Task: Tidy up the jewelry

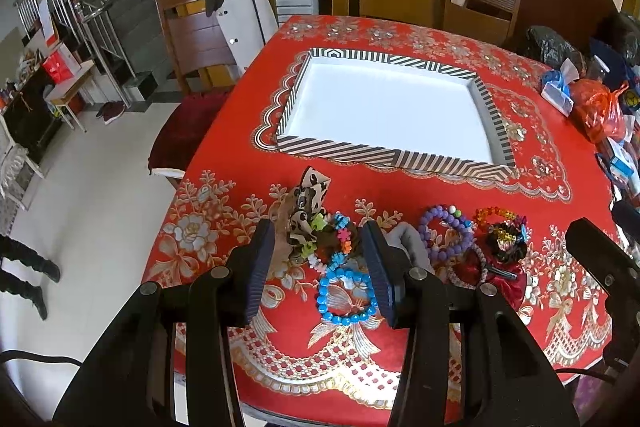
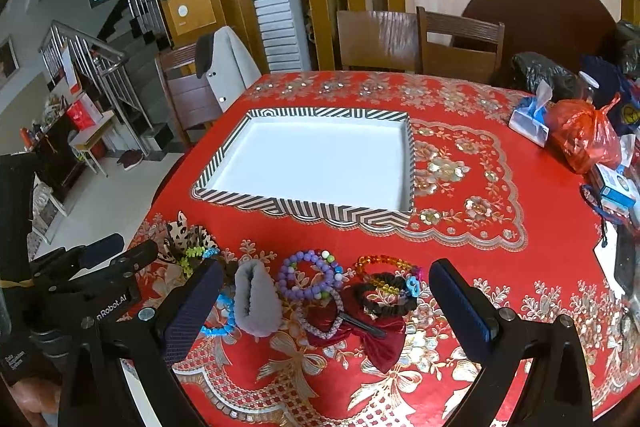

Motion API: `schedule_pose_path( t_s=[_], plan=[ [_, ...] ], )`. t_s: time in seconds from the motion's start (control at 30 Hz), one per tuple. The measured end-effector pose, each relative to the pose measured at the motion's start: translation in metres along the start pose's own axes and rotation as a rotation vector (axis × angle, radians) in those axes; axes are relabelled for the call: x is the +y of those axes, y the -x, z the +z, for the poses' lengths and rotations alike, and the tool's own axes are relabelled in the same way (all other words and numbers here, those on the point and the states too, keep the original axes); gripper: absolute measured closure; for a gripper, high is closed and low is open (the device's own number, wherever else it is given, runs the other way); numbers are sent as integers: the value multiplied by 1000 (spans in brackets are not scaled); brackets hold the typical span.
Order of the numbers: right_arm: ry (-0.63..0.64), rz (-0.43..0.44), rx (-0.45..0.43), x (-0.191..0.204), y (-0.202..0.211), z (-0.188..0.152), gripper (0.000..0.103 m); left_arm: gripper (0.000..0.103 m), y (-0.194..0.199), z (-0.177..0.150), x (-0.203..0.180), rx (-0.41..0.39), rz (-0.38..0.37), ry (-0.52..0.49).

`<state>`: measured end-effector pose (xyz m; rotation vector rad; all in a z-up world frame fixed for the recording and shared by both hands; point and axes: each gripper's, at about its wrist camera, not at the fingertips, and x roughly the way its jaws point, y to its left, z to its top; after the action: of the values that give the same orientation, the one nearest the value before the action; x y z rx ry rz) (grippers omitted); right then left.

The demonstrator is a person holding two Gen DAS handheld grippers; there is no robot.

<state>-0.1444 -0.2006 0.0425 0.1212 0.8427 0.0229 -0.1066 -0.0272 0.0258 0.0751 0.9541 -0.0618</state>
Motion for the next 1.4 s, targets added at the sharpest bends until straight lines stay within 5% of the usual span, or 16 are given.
schedule_pose_path(
  t_s=[1.4],
  plan=[
    [10,12,69,-3,-22,-5,1,58,-14,2,28,52,1,62]
  ],
)
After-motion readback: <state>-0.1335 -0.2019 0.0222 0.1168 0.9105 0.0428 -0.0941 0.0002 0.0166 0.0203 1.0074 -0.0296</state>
